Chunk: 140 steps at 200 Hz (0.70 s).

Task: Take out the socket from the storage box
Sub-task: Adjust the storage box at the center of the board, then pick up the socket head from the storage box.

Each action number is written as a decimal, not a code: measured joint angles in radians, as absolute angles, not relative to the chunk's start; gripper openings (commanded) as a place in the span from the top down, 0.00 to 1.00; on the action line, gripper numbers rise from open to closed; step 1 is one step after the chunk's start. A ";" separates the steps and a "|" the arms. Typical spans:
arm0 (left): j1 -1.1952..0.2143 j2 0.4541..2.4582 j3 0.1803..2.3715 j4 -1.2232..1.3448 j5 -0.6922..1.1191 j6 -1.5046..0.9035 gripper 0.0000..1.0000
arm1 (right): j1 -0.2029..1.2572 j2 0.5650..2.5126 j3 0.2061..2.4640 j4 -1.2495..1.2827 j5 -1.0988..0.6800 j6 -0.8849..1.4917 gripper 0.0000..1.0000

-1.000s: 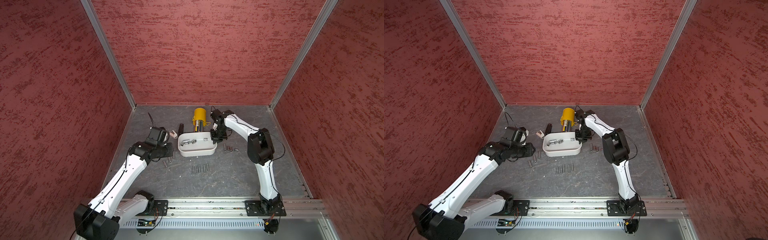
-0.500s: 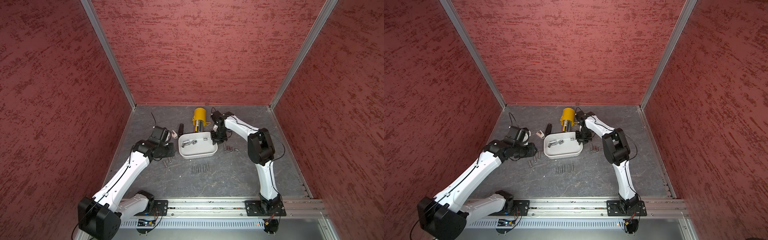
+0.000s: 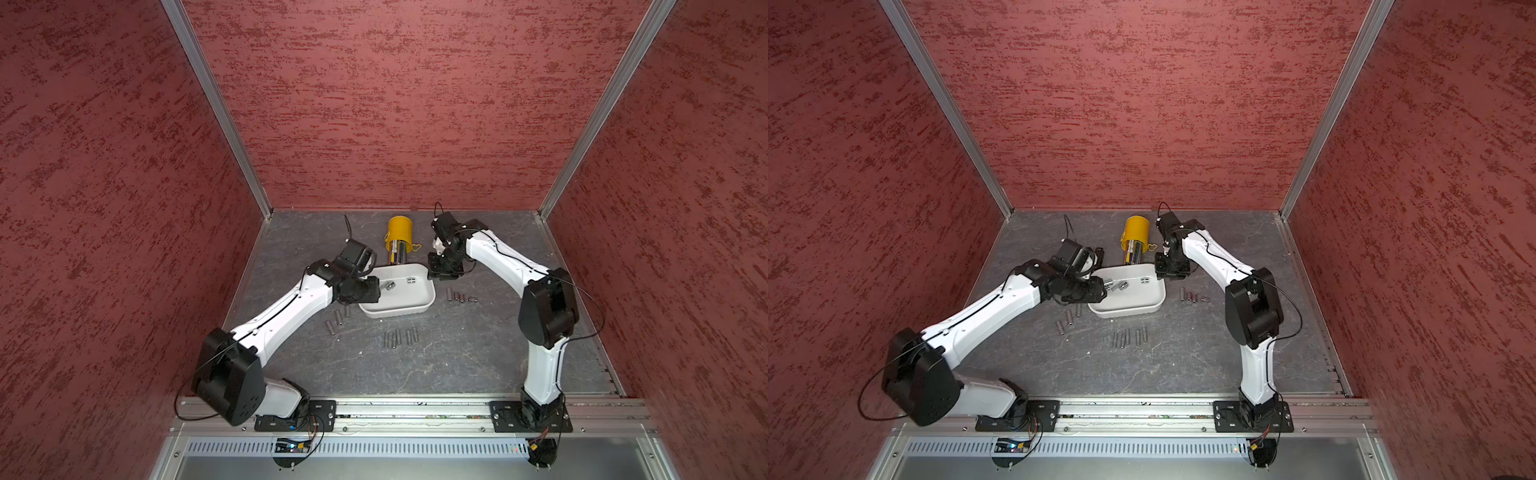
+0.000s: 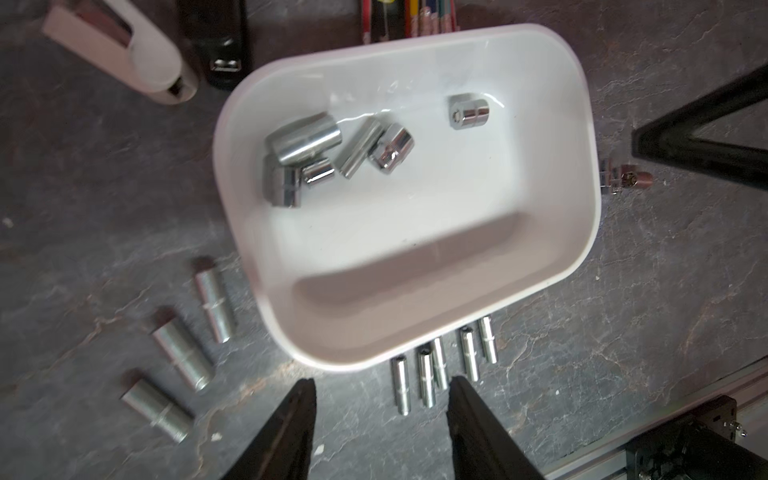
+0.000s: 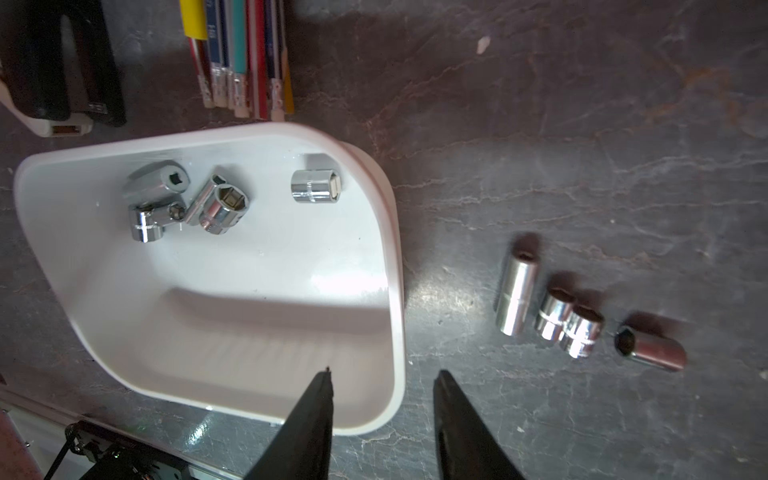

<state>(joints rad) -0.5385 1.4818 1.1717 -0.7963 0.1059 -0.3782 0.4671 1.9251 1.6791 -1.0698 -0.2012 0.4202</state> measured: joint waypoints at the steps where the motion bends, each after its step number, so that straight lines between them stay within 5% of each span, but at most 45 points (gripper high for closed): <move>1: -0.539 1.486 1.175 -0.795 0.106 -0.377 0.46 | 0.467 1.922 1.676 -1.068 -0.201 0.421 0.56; 75: -0.572 1.916 1.441 -0.694 0.080 -0.293 0.54 | 0.467 1.729 1.421 -0.964 -0.205 0.438 0.56; 140: -0.584 1.988 1.454 -0.687 0.043 -0.276 0.56 | 0.467 1.722 1.386 -0.937 -0.205 0.437 0.56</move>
